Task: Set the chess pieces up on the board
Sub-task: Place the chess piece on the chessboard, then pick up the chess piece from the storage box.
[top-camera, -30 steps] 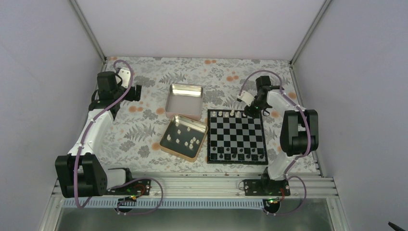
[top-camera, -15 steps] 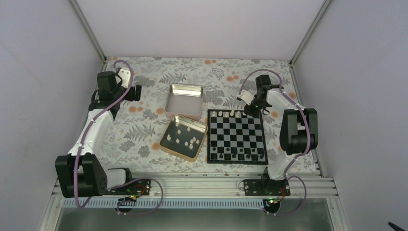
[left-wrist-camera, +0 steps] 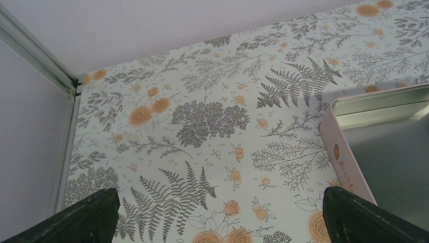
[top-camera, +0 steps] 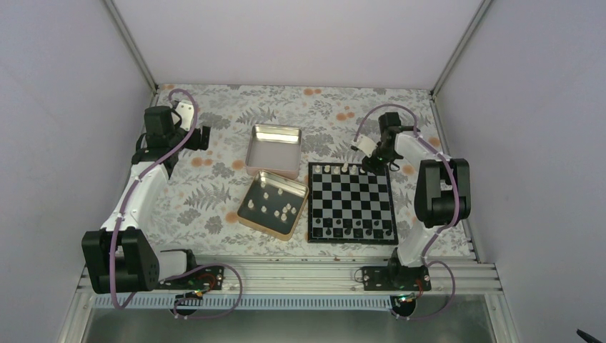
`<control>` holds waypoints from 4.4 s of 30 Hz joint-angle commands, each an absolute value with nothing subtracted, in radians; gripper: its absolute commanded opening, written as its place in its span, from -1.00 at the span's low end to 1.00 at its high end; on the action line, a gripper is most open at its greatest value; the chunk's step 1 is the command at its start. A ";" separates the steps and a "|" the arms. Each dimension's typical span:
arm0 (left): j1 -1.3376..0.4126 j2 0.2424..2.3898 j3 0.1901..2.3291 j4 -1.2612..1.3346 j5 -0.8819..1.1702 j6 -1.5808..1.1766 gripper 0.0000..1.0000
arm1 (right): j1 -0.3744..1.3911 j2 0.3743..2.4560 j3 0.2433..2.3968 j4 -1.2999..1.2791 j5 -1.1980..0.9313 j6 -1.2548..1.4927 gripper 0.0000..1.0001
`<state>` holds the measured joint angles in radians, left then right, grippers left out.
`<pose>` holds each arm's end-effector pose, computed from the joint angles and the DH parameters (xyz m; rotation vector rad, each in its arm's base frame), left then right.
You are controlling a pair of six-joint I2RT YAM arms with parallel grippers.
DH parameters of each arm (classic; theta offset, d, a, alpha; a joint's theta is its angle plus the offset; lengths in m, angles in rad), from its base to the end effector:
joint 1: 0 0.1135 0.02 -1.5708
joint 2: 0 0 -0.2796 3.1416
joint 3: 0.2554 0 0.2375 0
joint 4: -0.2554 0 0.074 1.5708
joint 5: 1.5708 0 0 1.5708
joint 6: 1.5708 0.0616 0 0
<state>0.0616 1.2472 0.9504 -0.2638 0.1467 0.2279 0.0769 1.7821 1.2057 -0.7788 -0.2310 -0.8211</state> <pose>0.2827 0.0084 0.2970 0.2623 2.1084 0.0150 0.3306 0.0396 0.1811 -1.2699 2.5531 0.1960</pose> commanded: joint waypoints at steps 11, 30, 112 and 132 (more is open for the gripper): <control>0.068 1.232 0.953 -0.258 0.153 0.236 1.00 | 0.075 1.724 1.262 -0.787 -0.248 -0.827 -0.31; 0.067 1.225 0.952 -0.255 0.147 0.236 1.00 | 0.710 1.774 1.687 -1.018 -0.176 -0.704 -0.23; 0.068 1.219 0.941 -0.250 0.158 0.242 1.00 | 1.025 2.191 1.715 -0.699 -0.237 -0.641 -0.34; 0.068 1.221 0.945 -0.250 0.160 0.244 1.00 | 1.027 2.122 1.684 -0.724 -0.251 -0.641 -0.92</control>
